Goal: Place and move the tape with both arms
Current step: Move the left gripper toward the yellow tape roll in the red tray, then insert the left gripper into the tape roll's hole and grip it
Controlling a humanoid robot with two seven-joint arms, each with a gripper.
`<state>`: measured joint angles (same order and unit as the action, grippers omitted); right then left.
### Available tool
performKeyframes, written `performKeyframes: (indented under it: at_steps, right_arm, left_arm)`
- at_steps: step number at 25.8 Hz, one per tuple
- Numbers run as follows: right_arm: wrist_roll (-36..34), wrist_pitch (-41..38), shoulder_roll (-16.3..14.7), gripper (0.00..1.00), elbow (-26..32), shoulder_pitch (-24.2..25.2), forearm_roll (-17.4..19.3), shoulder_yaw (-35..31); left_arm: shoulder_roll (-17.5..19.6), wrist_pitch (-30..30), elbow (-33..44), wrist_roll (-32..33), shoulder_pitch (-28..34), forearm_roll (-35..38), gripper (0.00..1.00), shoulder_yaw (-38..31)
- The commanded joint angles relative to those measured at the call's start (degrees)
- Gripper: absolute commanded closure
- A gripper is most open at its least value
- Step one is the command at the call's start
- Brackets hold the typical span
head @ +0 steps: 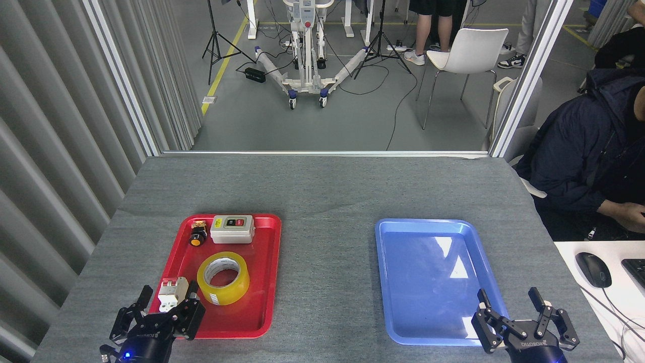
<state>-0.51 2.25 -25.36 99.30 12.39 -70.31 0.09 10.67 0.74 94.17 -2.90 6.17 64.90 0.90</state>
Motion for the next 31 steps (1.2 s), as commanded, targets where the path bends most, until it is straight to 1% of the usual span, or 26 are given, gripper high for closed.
performKeyframes:
  at_steps: [1, 4, 8, 17, 22, 25, 29, 31]
  right_arm:
    - [-0.1, -0.1, 0.1, 0.00, 0.0, 0.0, 0.0, 0.0]
    - [0.0, -0.1, 0.1, 0.00, 0.0, 0.1, 0.0, 0.0]
    - [0.0, -0.1, 0.2, 0.00, 0.0, 0.1, 0.0, 0.0]
    - [0.1, -0.8, 0.8, 0.00, -0.1, 0.1, 0.0, 0.0]
    - [0.1, -0.8, 1.2, 0.00, -0.1, 0.1, 0.0, -0.2]
    - [-0.2, -0.5, 1.9, 0.00, -0.1, 0.1, 0.0, -0.2]
    - [-0.4, -0.4, 2.8, 0.00, -0.2, 0.1, 0.0, 0.0]
    - [-0.5, -0.3, 2.8, 0.00, -0.3, 0.1, 0.0, 0.0]
  left_arm:
    - [0.5, -0.1, 0.4, 0.1, -0.1, -0.1, 0.00, 0.0]
    - [1.5, -0.7, -0.7, 0.1, 0.0, -0.1, 0.00, -0.1]
    - [1.7, -0.9, -0.9, 0.1, -0.1, 0.0, 0.00, -0.1]
    - [1.2, -1.0, -1.8, -0.2, -0.7, 0.7, 0.00, -0.1]
    - [1.6, -1.3, -2.1, 0.0, -0.3, 0.8, 0.00, 0.5]
    - [1.6, -1.6, -2.6, 0.1, -1.9, 0.9, 0.00, 1.0]
    - [2.4, -3.1, -5.2, 0.2, -6.3, 0.8, 0.00, 1.2]
    - [3.4, -2.9, -6.8, 0.2, -9.1, 0.7, 0.00, 3.1]
